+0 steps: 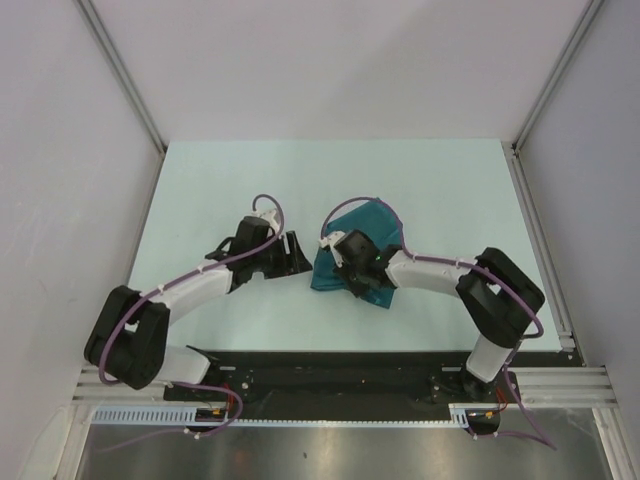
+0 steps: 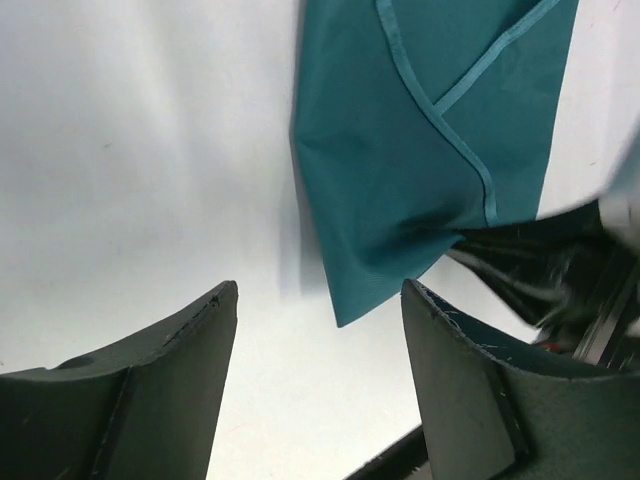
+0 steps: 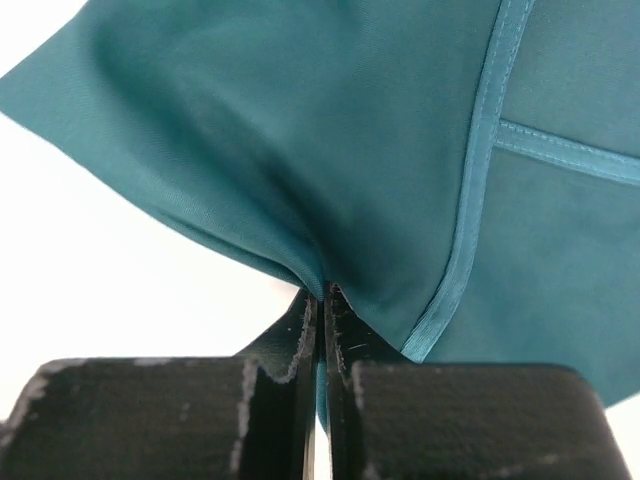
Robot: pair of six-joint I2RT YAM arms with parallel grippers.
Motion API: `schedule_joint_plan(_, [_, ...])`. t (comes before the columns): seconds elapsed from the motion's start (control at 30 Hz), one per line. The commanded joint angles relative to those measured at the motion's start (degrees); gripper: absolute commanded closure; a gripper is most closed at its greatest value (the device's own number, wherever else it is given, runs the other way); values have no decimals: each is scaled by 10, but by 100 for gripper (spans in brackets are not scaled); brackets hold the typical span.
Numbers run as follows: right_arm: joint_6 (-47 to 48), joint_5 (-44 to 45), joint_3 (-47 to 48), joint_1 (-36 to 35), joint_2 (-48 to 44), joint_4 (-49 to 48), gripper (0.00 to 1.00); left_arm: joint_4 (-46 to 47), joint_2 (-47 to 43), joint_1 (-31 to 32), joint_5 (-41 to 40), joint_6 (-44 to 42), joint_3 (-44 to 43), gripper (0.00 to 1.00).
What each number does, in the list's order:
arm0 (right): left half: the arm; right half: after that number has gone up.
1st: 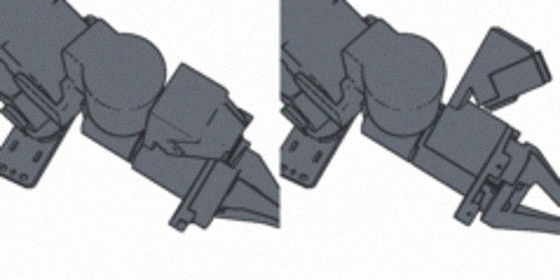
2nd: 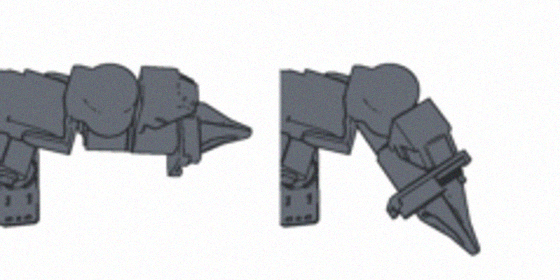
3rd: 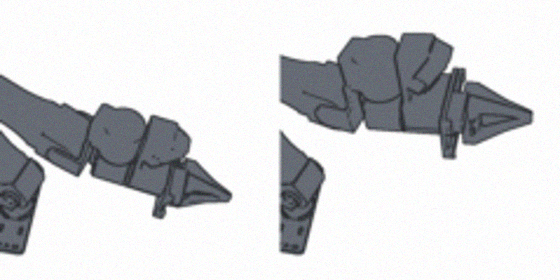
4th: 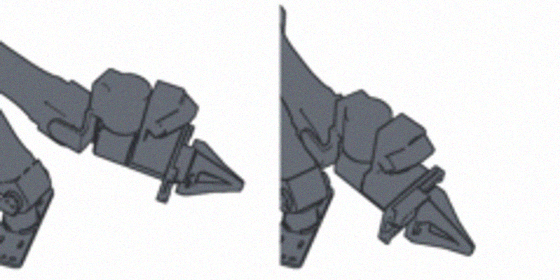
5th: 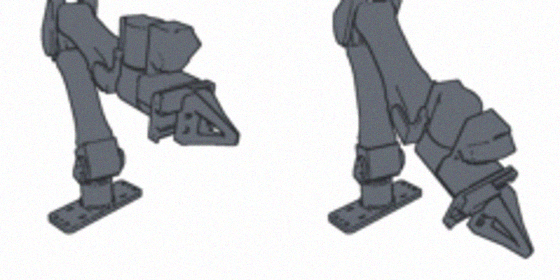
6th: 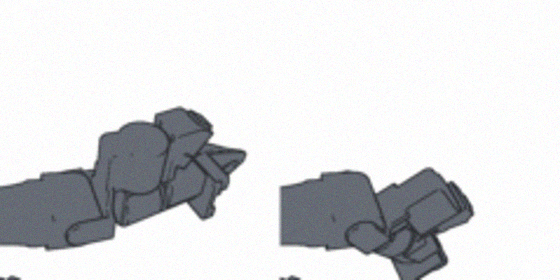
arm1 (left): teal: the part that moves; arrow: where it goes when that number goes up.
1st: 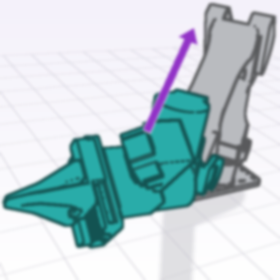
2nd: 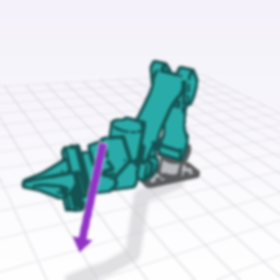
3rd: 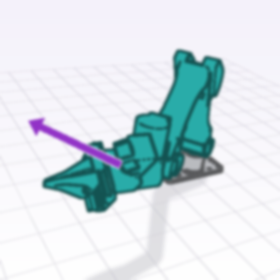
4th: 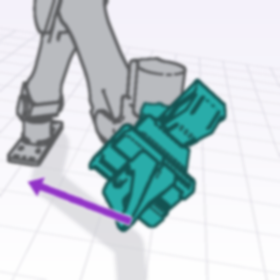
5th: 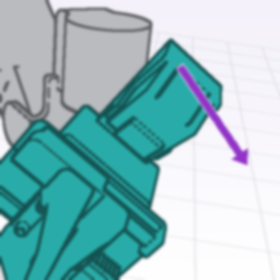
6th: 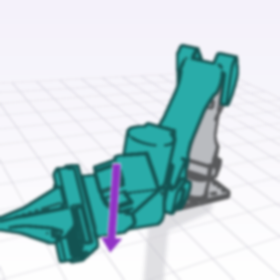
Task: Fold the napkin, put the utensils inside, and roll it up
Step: Roll the napkin with the utensil
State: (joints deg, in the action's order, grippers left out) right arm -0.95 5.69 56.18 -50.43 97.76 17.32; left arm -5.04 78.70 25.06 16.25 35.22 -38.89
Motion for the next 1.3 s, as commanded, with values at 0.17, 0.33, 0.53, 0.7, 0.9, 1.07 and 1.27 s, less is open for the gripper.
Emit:
schedule_joint_plan(0.17, [34,-277,110,102,80,125,100,44,-61,84,-83,-84,29,26])
schedule_joint_plan(0.33, [43,-353,175,139,134,191,100,86,-78,111,-108,-133,40,20])
schedule_joint_plan(0.53, [49,-438,225,180,193,239,100,135,-63,139,-146,-176,47,19])
schedule_joint_plan(0.7, [58,-482,263,197,235,279,100,129,-41,141,-154,-169,34,19])
schedule_joint_plan(0.9, [60,-505,305,217,298,315,100,152,-62,149,-141,-197,58,20])
schedule_joint_plan(1.07, [59,-518,314,233,321,321,100,117,-36,148,-127,-181,41,21])
schedule_joint_plan(1.27, [64,-520,318,236,331,323,100,89,22,149,-129,-80,1,10])
